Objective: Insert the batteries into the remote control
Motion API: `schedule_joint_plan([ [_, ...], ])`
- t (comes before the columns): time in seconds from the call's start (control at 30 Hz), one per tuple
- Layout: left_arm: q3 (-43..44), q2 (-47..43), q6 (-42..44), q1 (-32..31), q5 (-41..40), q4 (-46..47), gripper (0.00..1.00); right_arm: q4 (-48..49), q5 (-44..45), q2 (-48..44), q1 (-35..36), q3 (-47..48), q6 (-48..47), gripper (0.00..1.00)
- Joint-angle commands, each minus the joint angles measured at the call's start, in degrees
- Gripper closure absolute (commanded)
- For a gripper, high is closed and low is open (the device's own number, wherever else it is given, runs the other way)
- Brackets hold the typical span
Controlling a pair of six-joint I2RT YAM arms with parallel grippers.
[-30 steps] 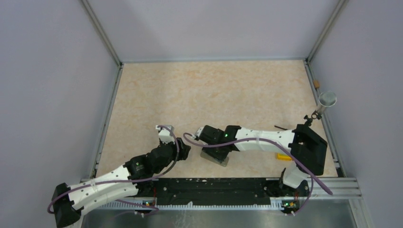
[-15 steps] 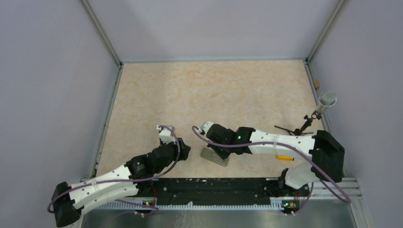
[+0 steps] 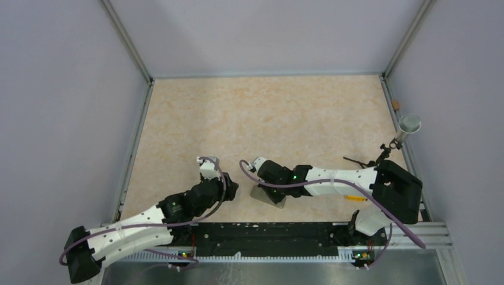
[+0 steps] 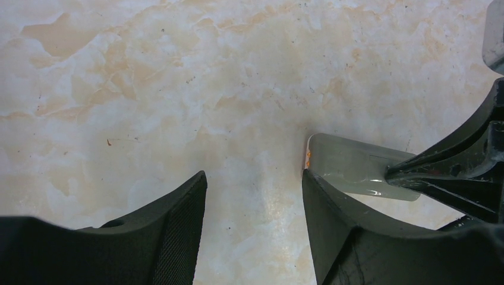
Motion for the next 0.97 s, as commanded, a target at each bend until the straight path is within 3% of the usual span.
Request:
schedule_joint_plan([
  [0.0, 0.70, 0.79, -0.04, 0.24, -0.84, 1.80, 0.39, -6.47, 1.83, -2.73, -0.22, 0.40, 0.66, 1.00],
  [0.17, 0.72, 0.80, -0.04, 0.23, -0.92, 1.85, 0.39, -6.76, 6.14, -6.84, -0.15, 2.50, 0.70, 1.00],
  [0.27, 0.74, 0.84, -0.10, 0.21, -1.01, 1.84, 0.38, -5.66, 9.78, -9.88, -0.25, 2.59, 0.85, 0.92],
  [0.43, 0.55, 0.46, -0.37, 0.18, -1.34, 1.77, 0.29, -1.71, 17.31, -16.35, -0.29, 0.55, 0.42, 0.63],
  [0.47, 0.53, 0.41, -0.50, 0.21, -1.36, 1.78, 0.12, -0.97, 18.85, -17.62, -0.29, 0.18, 0.85, 0.58],
  [0.5, 0.76, 0.45, -0.50, 0.17, -1.36, 1.53, 0.03, -0.40, 20.56, -19.07, -0.29, -0.12, 1.17, 0.54],
  [0.53, 1.13, 0.49, -0.61, 0.23, -1.28, 1.08, 0.01, -0.21, 22.62, -20.05, -0.27, -0.26, 1.51, 0.50],
  [0.6, 2.73, 0.57, -0.57, 0.21, -1.11, -0.29, 0.01, -0.55, 27.51, -21.86, -0.32, -0.19, 3.09, 0.14],
  [0.63, 3.68, 0.62, -0.52, 0.22, -1.10, -1.14, 0.01, -0.97, 30.29, -22.81, -0.31, -0.15, 4.25, 0.10],
  [0.77, 9.41, 1.15, 0.76, 0.22, -1.36, -4.87, 0.01, -3.51, 37.22, -27.05, -0.30, 0.01, 8.53, 0.08],
  [0.93, 16.02, 2.98, 1.65, 0.17, -3.67, -10.62, 0.01, 1.32, 33.52, -34.56, -0.40, -4.48, 5.99, 0.07],
])
